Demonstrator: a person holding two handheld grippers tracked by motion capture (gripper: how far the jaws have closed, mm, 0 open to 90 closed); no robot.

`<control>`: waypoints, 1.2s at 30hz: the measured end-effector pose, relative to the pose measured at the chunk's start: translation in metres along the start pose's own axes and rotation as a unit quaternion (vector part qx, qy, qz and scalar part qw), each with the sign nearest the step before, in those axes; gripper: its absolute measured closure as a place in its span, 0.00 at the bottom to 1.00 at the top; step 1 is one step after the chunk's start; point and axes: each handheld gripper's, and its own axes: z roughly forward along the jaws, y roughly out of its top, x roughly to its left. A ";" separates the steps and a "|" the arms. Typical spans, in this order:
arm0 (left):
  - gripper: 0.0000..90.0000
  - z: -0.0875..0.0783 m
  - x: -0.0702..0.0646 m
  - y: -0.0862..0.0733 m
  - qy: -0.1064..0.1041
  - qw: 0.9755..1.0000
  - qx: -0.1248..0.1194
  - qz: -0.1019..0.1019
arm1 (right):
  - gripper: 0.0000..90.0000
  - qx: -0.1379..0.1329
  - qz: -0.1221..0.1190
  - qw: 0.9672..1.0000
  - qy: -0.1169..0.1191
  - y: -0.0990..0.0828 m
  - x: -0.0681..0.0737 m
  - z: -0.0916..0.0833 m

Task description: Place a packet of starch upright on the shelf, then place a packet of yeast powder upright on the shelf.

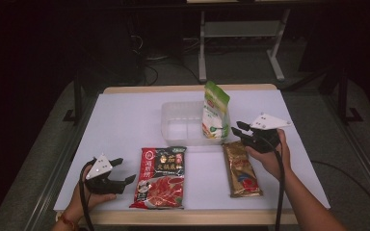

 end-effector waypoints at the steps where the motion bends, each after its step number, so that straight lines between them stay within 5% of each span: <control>1: 0.23 0.000 0.000 0.000 0.001 1.000 0.000 -0.001 | 0.74 0.000 0.004 1.000 0.002 -0.002 -0.002 -0.003; 18: 0.23 0.001 0.003 -0.001 0.001 1.000 -0.003 -0.003 | 0.65 0.070 0.017 0.997 0.018 -0.045 -0.017 -0.012; 23: 0.23 0.001 0.002 -0.001 0.002 1.000 -0.003 0.000 | 0.52 0.083 0.055 0.994 0.054 -0.058 -0.019 -0.007; 27: 0.23 0.001 0.002 -0.001 0.004 1.000 0.000 0.003 | 0.48 0.099 0.060 0.990 0.075 -0.065 -0.015 0.000; 34: 0.23 -0.002 0.002 -0.003 0.008 1.000 -0.002 0.001 | 0.41 0.105 0.085 0.987 0.082 -0.071 -0.021 0.011; 36: 0.23 -0.002 0.002 -0.001 0.008 1.000 -0.002 0.003 | 0.34 0.114 0.111 0.983 0.093 -0.076 -0.028 0.016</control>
